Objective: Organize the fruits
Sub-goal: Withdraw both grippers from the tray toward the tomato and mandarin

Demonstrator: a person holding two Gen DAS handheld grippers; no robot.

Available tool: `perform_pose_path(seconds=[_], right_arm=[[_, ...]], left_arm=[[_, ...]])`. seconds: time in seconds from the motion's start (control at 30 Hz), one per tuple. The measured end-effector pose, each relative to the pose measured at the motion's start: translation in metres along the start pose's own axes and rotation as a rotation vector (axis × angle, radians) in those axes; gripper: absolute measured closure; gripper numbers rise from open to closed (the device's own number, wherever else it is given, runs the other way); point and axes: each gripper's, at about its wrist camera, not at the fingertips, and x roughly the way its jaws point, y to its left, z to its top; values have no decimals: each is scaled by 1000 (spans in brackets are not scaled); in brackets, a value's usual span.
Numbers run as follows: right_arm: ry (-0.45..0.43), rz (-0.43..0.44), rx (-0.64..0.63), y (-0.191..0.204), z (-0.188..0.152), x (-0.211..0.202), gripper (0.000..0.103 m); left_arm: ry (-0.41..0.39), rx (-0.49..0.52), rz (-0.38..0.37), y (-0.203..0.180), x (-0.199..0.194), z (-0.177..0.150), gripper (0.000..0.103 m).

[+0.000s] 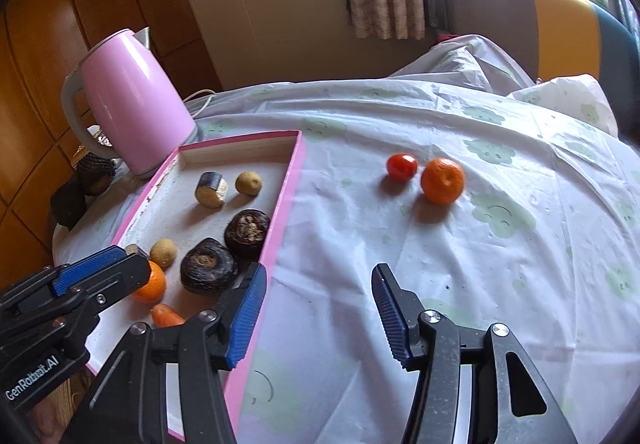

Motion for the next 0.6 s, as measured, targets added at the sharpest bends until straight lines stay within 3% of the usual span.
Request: perform_pose_path(seconds=[0.6], right_arm=[[-3, -72, 82, -49, -8, 1, 48]], left_arm=[[29, 93, -44, -37, 16, 4, 71]])
